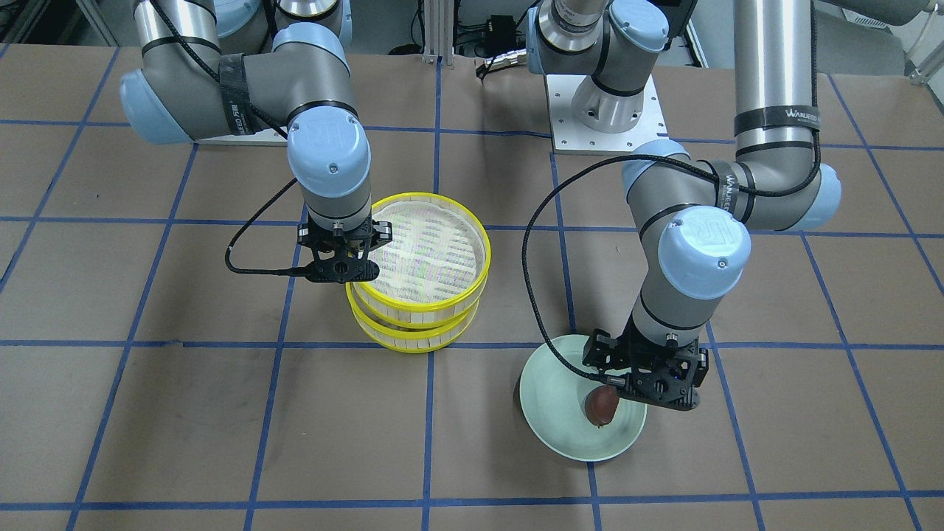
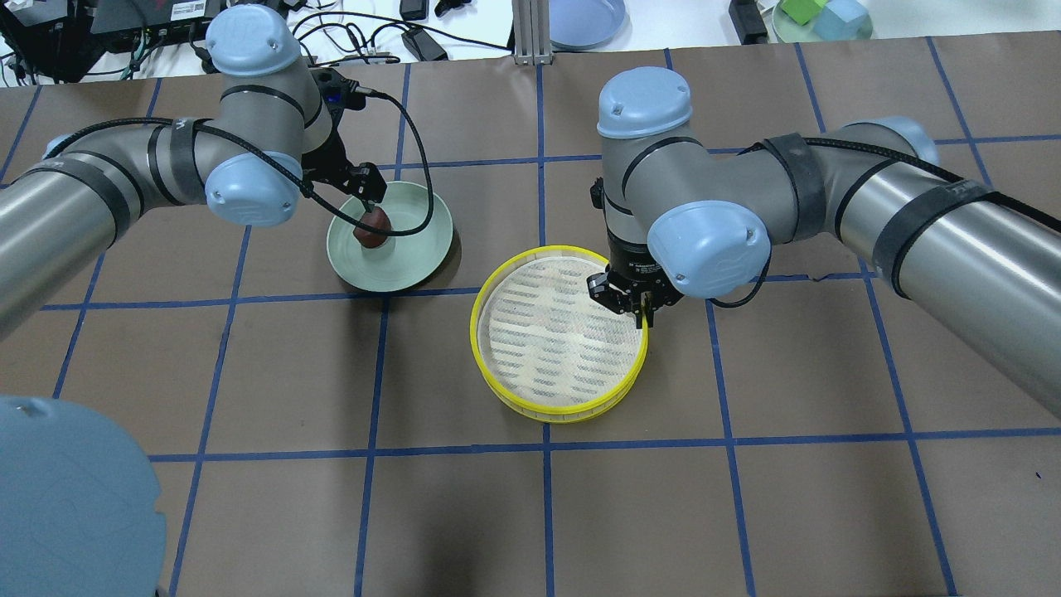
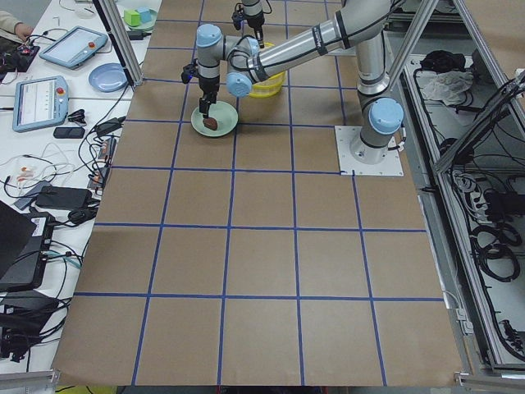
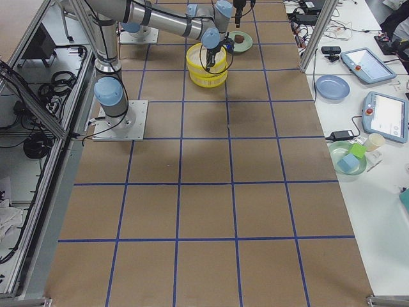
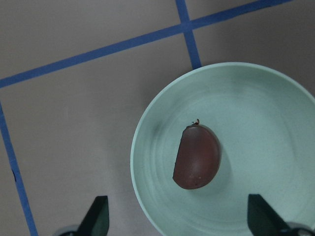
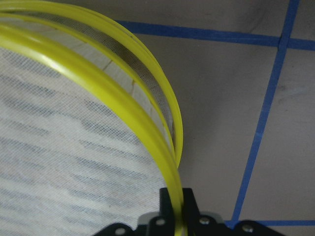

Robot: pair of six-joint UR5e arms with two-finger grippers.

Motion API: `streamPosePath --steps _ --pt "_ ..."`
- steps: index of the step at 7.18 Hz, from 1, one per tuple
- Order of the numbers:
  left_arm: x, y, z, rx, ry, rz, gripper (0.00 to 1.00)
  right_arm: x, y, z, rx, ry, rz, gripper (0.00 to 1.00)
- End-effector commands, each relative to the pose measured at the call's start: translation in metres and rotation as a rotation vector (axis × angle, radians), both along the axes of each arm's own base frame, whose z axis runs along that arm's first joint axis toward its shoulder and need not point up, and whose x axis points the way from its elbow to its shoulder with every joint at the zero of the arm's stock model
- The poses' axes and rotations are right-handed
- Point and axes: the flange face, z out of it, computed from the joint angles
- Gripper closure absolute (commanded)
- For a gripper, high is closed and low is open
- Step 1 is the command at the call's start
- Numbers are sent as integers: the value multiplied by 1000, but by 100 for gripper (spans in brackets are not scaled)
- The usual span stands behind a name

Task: Place buns in different layers of steamer
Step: 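Set the top tier back on the bottom tier with right while left returns to plate, then grasp the dark brown bun on the plate with the left gripper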

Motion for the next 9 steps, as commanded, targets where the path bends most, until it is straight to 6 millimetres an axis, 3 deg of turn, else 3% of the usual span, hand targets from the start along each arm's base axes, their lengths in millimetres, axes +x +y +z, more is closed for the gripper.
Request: streamPosePath --steps 1,3,5,7,8,9 --pt "1 -3 -26 40 1 -48 0 -8 -4 -1 -4 1 -8 100" --pt "-1 -2 -38 55 6 -47 0 -23 -11 -2 8 -8 -18 100" --pt "-3 -13 -46 -5 26 -48 0 -21 -11 -9 27 -14 -25 100" --pt "-10 -20 -69 -20 96 -59 0 -21 -13 -19 43 -6 -44 100" --pt "-10 -21 -79 -5 98 -59 0 -21 -12 -20 46 -5 -46 78" --pt "-10 -22 -83 1 100 -59 8 -21 -12 -20 51 -1 -63 63"
